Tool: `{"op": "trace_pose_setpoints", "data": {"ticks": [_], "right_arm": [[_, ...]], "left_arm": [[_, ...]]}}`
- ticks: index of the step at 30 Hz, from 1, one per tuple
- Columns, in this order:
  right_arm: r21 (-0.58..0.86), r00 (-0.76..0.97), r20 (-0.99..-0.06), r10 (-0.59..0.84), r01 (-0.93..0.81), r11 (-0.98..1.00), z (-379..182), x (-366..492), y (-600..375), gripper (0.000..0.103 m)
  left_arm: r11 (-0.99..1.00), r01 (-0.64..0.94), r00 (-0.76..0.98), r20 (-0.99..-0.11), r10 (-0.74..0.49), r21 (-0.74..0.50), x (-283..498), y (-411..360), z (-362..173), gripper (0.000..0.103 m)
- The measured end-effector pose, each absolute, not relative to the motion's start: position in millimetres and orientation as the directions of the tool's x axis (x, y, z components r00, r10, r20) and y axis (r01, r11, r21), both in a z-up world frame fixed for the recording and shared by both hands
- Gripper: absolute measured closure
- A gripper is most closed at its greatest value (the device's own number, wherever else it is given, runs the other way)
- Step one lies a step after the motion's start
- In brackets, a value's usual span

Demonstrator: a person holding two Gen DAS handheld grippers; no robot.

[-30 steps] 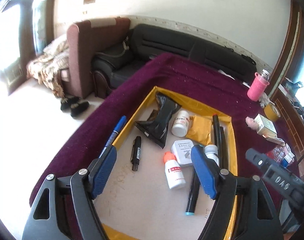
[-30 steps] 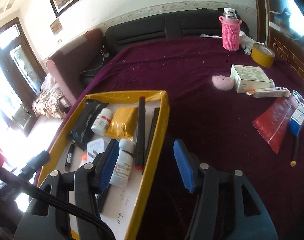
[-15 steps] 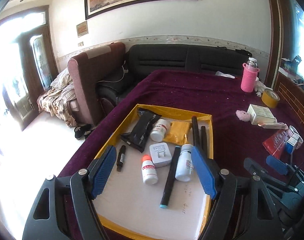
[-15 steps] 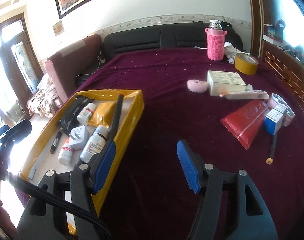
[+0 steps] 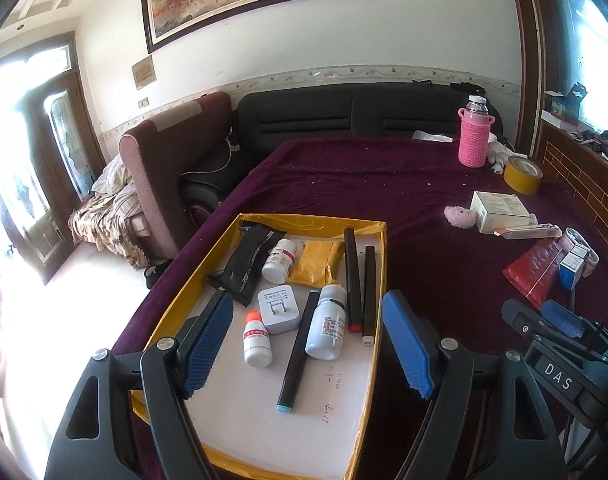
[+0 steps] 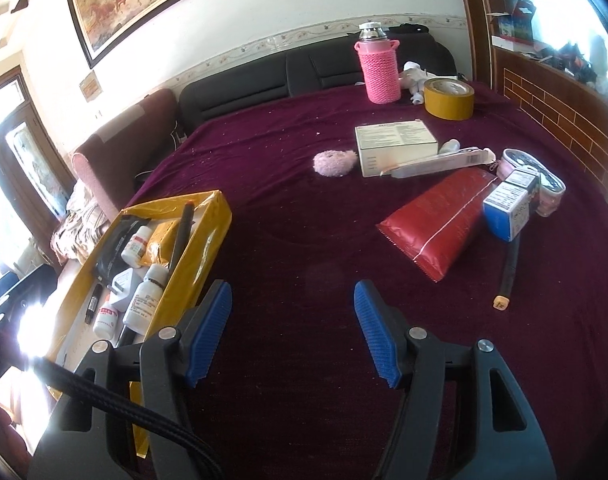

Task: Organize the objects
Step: 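Move both grippers back over the remaining items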

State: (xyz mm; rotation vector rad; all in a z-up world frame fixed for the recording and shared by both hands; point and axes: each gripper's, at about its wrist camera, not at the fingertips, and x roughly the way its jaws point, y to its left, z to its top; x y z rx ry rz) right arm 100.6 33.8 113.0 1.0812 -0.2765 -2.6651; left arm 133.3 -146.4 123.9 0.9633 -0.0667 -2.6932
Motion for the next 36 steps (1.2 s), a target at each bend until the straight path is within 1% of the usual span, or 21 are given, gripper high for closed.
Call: {"op": "trace_pose_setpoints", "data": {"ticks": [12, 18, 21, 24, 25, 27, 30, 33, 36], "right_arm": [[0.279, -0.717, -0.639, -0.277, 0.119, -0.953, 120, 97, 71, 0.04], [0.251, -0.741, -0.635, -0.219, 0.07, -0.966, 121, 92, 103, 0.04], [0.217, -0.75, -0.637, -0.178, 0.047, -0.975, 122, 85, 121, 0.04], [0.169, -0.776, -0.623, -0.101, -0.008, -0.986, 127, 74, 151, 0.04], [0.161, -0.782, -0.618, -0.08, -0.026, -0.987, 129, 71, 160, 0.039], [0.153, -0.795, -0.606, -0.029, -0.081, -0.985, 132, 59, 182, 0.034], [0.172, -0.807, -0.59, 0.012, -0.14, -0.975, 130, 40, 209, 0.034], [0.218, -0.806, -0.592, 0.012, -0.174, -0.96, 121, 21, 228, 0.034], [0.256, -0.805, -0.594, 0.008, -0.198, -0.946, 112, 9, 242, 0.034]], "left_arm": [[-0.964, 0.219, -0.727, -0.633, -0.265, 0.153, 124, -127, 117, 0.031], [-0.97, 0.189, -0.711, -0.659, -0.244, 0.155, 118, -118, 108, 0.031], [-0.98, 0.154, -0.706, -0.68, -0.199, 0.126, 114, -115, 106, 0.031], [-0.995, 0.082, -0.717, -0.689, -0.102, 0.062, 106, -107, 114, 0.031], [-0.997, 0.056, -0.723, -0.687, -0.074, 0.049, 101, -102, 118, 0.031], [-0.999, 0.002, -0.734, -0.678, -0.032, 0.046, 87, -89, 125, 0.031], [-0.998, -0.067, -0.718, -0.695, 0.037, 0.016, 57, -70, 128, 0.031], [-0.992, -0.12, -0.685, -0.726, 0.062, 0.028, 19, -52, 121, 0.031], [-0.99, -0.126, -0.662, -0.749, 0.034, 0.066, -29, -37, 104, 0.031]]}}
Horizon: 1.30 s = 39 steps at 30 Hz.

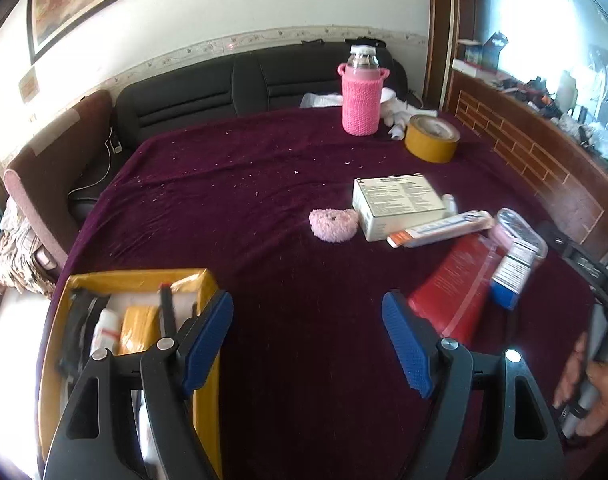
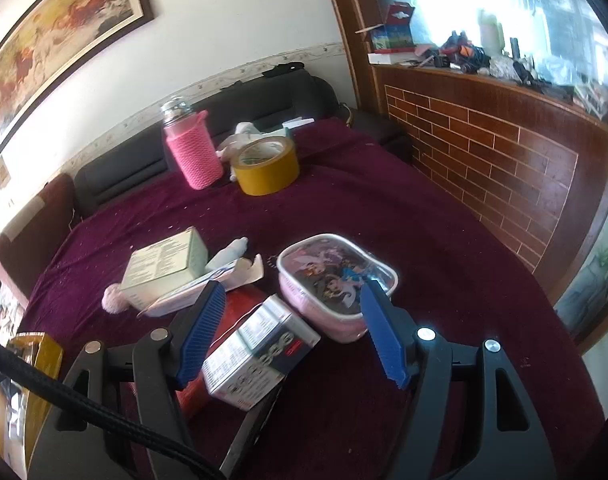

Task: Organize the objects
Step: 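Move both grippers back over the remaining items, then grasp the pink fluffy toy with left gripper while right grasps the white-blue medicine box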

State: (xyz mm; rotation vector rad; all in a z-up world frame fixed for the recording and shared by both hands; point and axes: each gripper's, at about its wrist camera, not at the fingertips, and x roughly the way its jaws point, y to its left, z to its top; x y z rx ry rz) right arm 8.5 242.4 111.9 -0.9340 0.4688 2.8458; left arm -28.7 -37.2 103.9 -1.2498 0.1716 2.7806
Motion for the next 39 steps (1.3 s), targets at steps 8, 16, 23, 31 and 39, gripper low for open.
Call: {"op": "trace_pose_setpoints", "data": {"ticks": [8, 16, 23, 31, 39], "right_arm": [[0.32, -0.785, -0.62, 0.009, -0.263, -0.91, 96, 3, 273, 0.034], [0.299, -0.775, -0.627, 0.076, -0.33, -0.895, 97, 3, 286, 0.034], [0.248, -0.765, -0.635, 0.105, -0.331, -0.911, 95, -1, 280, 0.034], [0.269, -0.763, -0.645, 0.039, -0.274, -0.923, 91, -5, 278, 0.034], [0.253, -0.765, -0.643, -0.047, -0.155, -0.955, 90, 0, 249, 0.034]], "left_arm": [[-0.919, -0.231, -0.702, -0.709, -0.072, 0.321, -117, -3, 44, 0.031], [-0.841, -0.4, -0.666, -0.746, -0.007, 0.365, -153, 27, 8, 0.03], [-0.917, -0.348, -0.619, -0.782, 0.068, 0.196, -143, 18, 23, 0.081], [-0.926, -0.347, -0.664, -0.736, 0.129, 0.15, -51, -5, 61, 0.087], [-0.969, -0.245, -0.681, -0.709, 0.185, -0.017, 29, -51, 78, 0.087]]}}
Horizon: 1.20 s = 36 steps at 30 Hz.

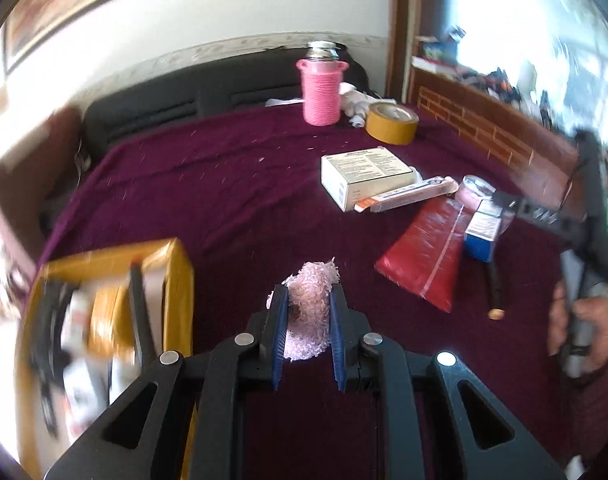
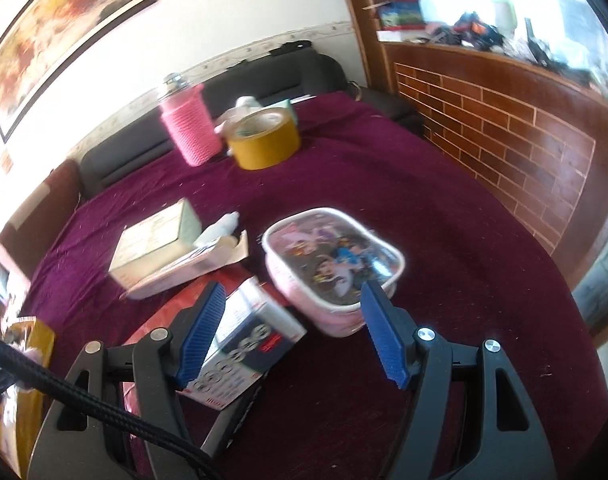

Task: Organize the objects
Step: 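Grasp the pink fluffy toy with left gripper while right grasps the white-blue medicine box, then carry toy and medicine box into the box lid and open both grippers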

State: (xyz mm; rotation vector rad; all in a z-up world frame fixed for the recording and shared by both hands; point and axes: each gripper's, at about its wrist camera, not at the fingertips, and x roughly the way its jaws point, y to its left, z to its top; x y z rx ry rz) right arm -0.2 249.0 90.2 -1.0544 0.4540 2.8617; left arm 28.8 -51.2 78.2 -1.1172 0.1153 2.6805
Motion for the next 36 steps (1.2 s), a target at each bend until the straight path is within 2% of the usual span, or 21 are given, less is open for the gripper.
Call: {"op": "trace_pose_setpoints", "data": {"ticks": [3, 8, 10, 12, 15, 19, 22, 25, 30, 36], "right_arm": [[0.233, -0.737, -0.673, -0.059, -0.135, -0.963, 83, -4, 238, 0.033], [0.309, -0.668, -0.733, -0.125, -0.163, -0.937, 69, -14, 231, 0.032], [0.266, -0.665, -0.74, -0.1, -0.154, -0.951, 70, -16, 221, 0.036], [0.235, -0.662, -0.746, -0.069, -0.164, -0.958, 73, -15, 217, 0.048], [0.253, -0.656, -0.75, -0.083, -0.169, -0.953, 81, -11, 219, 0.056], [0.287, -0.648, -0.751, -0.122, -0.154, -0.945, 94, 2, 219, 0.06], [0.42, -0.637, -0.725, -0.26, -0.11, -0.901, 101, 14, 222, 0.069], [0.518, -0.617, -0.693, -0.372, -0.068, -0.853, 104, 31, 219, 0.07], [0.392, -0.606, -0.742, -0.286, -0.046, -0.919, 104, 44, 198, 0.066], [0.325, -0.586, -0.777, -0.228, -0.064, -0.943, 92, 25, 177, 0.067]], "left_arm": [[-0.974, -0.222, -0.69, -0.7, 0.185, -0.039, 53, -65, 79, 0.087], [-0.983, -0.183, -0.697, -0.701, 0.151, -0.029, 83, -84, 74, 0.087], [-0.984, -0.172, -0.698, -0.7, 0.153, -0.044, 91, -92, 72, 0.087], [-0.984, -0.164, -0.703, -0.692, 0.163, -0.066, 99, -99, 72, 0.087], [-0.98, -0.163, -0.722, -0.664, 0.195, -0.11, 113, -114, 77, 0.087], [-0.972, -0.168, -0.743, -0.626, 0.236, -0.166, 127, -132, 84, 0.087], [-0.955, -0.174, -0.753, -0.593, 0.286, -0.241, 134, -145, 87, 0.087], [-0.94, -0.19, -0.756, -0.569, 0.323, -0.282, 139, -149, 86, 0.087], [-0.92, -0.226, -0.738, -0.56, 0.377, -0.321, 141, -144, 80, 0.087], [-0.913, -0.234, -0.749, -0.537, 0.388, -0.333, 149, -149, 82, 0.087]]}}
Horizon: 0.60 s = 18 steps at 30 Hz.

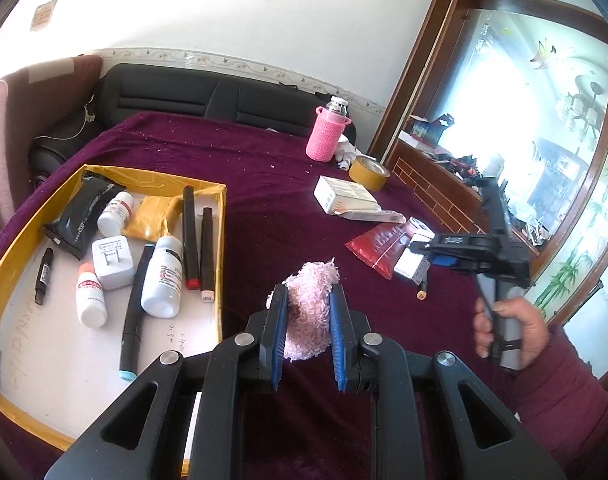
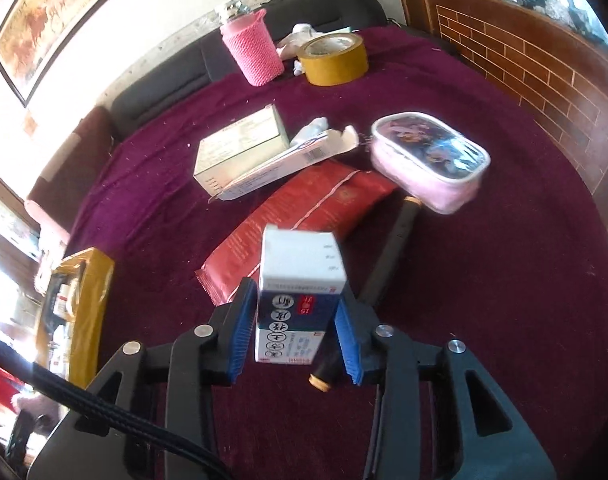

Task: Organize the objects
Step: 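Carry toy and medicine box into the box lid and open both grippers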

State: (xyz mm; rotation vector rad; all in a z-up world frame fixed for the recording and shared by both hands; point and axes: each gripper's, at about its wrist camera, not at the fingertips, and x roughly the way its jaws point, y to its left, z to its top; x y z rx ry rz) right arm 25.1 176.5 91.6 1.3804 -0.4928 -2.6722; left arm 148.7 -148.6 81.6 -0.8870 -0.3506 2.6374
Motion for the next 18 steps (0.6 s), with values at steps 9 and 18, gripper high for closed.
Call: {"op": "trace_pose_setpoints", "data": {"ticks": [9, 18], "right_arm": [[0.425, -0.552, -0.755, -0.354, -0.002, -0.905, 101, 40, 150, 0.072], [0.543, -0.447, -0.654, -0.61, 0.283, -0.79, 144, 69, 51, 0.071]], "left_arm": [[-0.915, -0.159, -0.774, -0.528, 0.349, -0.371, 155, -195, 87, 0.087], [-0.959, 0.09, -0.758, -0.643, 0.108, -0.267, 162, -280, 83, 0.086]]}}
